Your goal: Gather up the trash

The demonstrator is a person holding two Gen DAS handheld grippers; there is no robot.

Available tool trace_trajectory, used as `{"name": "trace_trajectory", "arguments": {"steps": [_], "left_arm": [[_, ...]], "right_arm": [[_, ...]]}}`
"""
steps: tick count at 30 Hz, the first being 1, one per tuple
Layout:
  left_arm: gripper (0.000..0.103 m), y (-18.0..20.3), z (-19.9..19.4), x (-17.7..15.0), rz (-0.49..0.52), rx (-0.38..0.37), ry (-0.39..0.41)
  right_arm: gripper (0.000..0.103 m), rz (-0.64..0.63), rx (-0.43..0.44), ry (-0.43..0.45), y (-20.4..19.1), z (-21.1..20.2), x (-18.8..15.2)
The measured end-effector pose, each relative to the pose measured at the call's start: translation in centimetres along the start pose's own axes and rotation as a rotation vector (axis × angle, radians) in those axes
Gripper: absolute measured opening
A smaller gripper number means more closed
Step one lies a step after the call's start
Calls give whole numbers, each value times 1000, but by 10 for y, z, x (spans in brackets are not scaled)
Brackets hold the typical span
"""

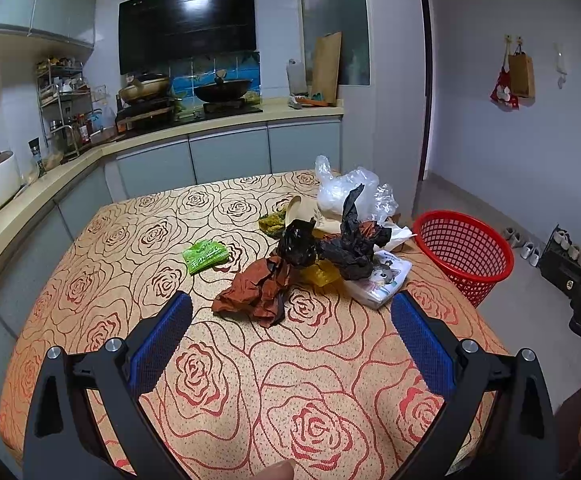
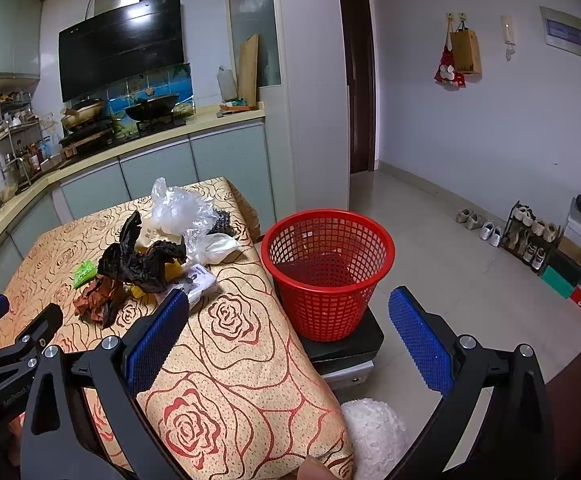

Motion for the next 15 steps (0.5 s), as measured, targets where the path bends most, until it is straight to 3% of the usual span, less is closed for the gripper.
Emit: {"name": "trace_trajectory", "arguments": {"steps": [15], "left_arm": [[96, 2, 3, 2, 2, 2, -2]], "right_arm": [[98, 9, -5, 3, 3, 1, 1]]}}
Point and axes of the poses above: each gripper's, at about its wrist camera, not at the fingertips, and z roughly the way its jaws point, y to its right, x to its top, the point moved 10 cm from there along z, roughly the way its jaws point, and after that the axes turned 14 degrees about -x, right-handed, at the moved point
